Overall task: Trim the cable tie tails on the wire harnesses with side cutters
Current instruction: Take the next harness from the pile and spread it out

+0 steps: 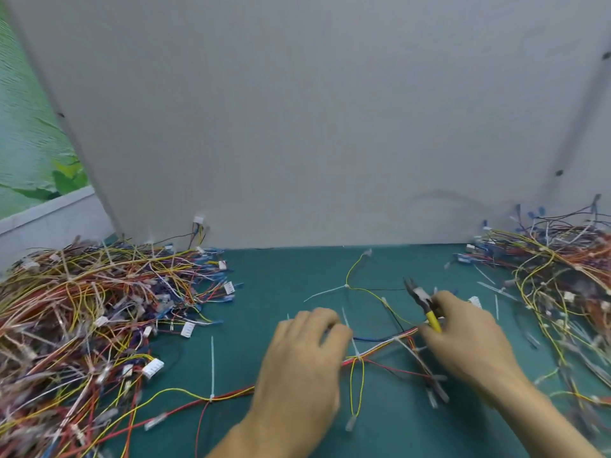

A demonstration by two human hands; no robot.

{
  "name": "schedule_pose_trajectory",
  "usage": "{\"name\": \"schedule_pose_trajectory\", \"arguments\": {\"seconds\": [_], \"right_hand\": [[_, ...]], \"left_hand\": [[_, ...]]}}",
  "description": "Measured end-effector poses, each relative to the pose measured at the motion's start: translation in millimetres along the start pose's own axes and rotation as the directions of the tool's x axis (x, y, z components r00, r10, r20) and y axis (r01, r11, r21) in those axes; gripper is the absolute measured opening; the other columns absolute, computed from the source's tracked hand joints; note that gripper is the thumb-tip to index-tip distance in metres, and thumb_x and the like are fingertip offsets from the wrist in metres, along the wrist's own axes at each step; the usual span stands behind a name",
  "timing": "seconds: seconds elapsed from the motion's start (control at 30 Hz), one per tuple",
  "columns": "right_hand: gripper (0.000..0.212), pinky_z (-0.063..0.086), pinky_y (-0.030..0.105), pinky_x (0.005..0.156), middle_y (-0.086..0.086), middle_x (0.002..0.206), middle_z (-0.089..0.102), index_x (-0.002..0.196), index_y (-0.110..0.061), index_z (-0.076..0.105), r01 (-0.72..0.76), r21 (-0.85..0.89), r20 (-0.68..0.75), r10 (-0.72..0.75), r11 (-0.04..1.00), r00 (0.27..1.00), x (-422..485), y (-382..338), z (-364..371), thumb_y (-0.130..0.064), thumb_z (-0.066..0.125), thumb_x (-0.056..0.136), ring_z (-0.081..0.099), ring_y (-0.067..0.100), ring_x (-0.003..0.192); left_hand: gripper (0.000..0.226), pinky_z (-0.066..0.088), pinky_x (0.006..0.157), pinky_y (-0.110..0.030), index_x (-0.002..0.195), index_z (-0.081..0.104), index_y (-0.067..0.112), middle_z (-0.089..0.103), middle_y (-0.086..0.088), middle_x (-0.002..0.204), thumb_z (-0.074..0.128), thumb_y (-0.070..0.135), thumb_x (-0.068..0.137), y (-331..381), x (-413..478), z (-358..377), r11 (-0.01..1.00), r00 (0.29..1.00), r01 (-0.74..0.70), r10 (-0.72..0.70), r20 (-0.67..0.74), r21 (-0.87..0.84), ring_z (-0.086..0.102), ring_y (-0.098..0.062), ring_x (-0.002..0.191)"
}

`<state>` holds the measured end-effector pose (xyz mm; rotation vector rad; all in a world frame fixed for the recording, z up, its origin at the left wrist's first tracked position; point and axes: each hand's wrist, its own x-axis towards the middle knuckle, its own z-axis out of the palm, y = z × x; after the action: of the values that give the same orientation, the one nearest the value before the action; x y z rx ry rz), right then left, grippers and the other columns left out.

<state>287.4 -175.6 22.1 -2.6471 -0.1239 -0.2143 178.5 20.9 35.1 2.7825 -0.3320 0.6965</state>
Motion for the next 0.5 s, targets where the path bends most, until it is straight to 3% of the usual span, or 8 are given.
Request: {"name": "schedule_pose_trajectory", "arguments": {"seconds": [0.07, 0.13, 0.2, 0.27, 0.37, 0.43, 0.5], "right_hand": [[0.011, 0.037, 0.033, 0.058, -0.002, 0.076, 0.056, 0.086, -0.019, 0.050, -0.007, -0.018, -0.027, 0.006, 1.000, 1.000, 4.4, 3.5, 5.4, -0.025, 0.056, 0.079, 0.052, 0.032, 0.076], [0.010, 0.038, 0.033, 0.059, -0.005, 0.076, 0.052, 0.085, -0.020, 0.048, 0.035, -0.046, -0.011, -0.036, 0.998, 0.999, 9.1, 6.6, 9.9, -0.025, 0.055, 0.079, 0.052, 0.030, 0.079], [0.009, 0.041, 0.034, 0.062, -0.006, 0.079, 0.050, 0.084, -0.021, 0.045, 0.106, -0.081, 0.067, -0.100, 0.991, 0.993, 13.3, 8.6, 13.7, -0.026, 0.052, 0.082, 0.053, 0.029, 0.086], [0.009, 0.045, 0.035, 0.066, -0.005, 0.081, 0.050, 0.083, -0.021, 0.042, 0.184, -0.108, 0.147, -0.168, 0.977, 0.975, 15.4, 9.1, 16.8, -0.027, 0.050, 0.083, 0.055, 0.029, 0.091], [0.010, 0.043, 0.035, 0.065, -0.002, 0.090, 0.058, 0.087, -0.022, 0.043, 0.211, -0.170, 0.143, -0.187, 0.963, 0.972, 15.4, 11.5, 14.6, -0.028, 0.050, 0.083, 0.057, 0.029, 0.094], [0.013, 0.041, 0.034, 0.063, -0.002, 0.090, 0.059, 0.090, -0.023, 0.044, 0.189, -0.227, 0.142, -0.160, 0.955, 0.977, 14.3, 17.1, 9.2, -0.031, 0.051, 0.082, 0.058, 0.029, 0.092], [0.018, 0.040, 0.032, 0.062, -0.004, 0.087, 0.057, 0.090, -0.025, 0.046, 0.151, -0.257, 0.163, -0.111, 0.955, 0.980, 13.1, 24.1, 2.8, -0.036, 0.054, 0.078, 0.057, 0.027, 0.088]], "left_hand": [[0.024, 0.040, 0.079, -0.029, 0.096, 0.059, 0.027, 0.057, 0.009, 0.101, 0.073, 0.025, 0.077, -20.6, -11.7, -14.8, 0.975, 0.978, 0.171, -0.186, 0.094, 0.143, 0.057, -0.017, 0.094], [0.026, 0.034, 0.092, -0.030, 0.115, 0.049, 0.035, 0.049, 0.016, 0.117, 0.054, 0.046, 0.091, -45.4, -24.1, -19.2, 0.922, 0.918, 0.286, -0.342, 0.201, 0.260, 0.047, -0.012, 0.114], [0.035, 0.030, 0.096, -0.030, 0.124, 0.045, 0.038, 0.046, 0.018, 0.122, 0.047, 0.052, 0.093, -65.4, -33.1, -17.4, 0.902, 0.858, 0.296, -0.396, 0.328, 0.315, 0.041, -0.009, 0.121], [0.030, 0.031, 0.095, -0.029, 0.121, 0.049, 0.037, 0.046, 0.017, 0.115, 0.049, 0.047, 0.093, -72.3, -35.0, -17.7, 0.916, 0.819, 0.264, -0.379, 0.432, 0.303, 0.043, -0.009, 0.119], [0.021, 0.034, 0.085, -0.029, 0.116, 0.053, 0.035, 0.051, 0.015, 0.109, 0.044, 0.031, 0.098, -72.4, -28.4, -22.9, 0.924, 0.840, 0.156, -0.310, 0.445, 0.349, 0.050, -0.011, 0.113], [0.027, 0.035, 0.079, -0.032, 0.111, 0.057, 0.034, 0.055, 0.010, 0.105, 0.043, 0.017, 0.095, -71.9, -14.3, -33.0, 0.894, 0.902, 0.056, -0.237, 0.360, 0.445, 0.055, -0.017, 0.103], [0.027, 0.042, 0.070, -0.034, 0.091, 0.069, 0.028, 0.060, 0.006, 0.084, 0.051, 0.011, 0.080, -75.6, 4.8, -42.9, 0.855, 0.983, -0.046, -0.055, 0.178, 0.516, 0.060, -0.023, 0.079]]}}
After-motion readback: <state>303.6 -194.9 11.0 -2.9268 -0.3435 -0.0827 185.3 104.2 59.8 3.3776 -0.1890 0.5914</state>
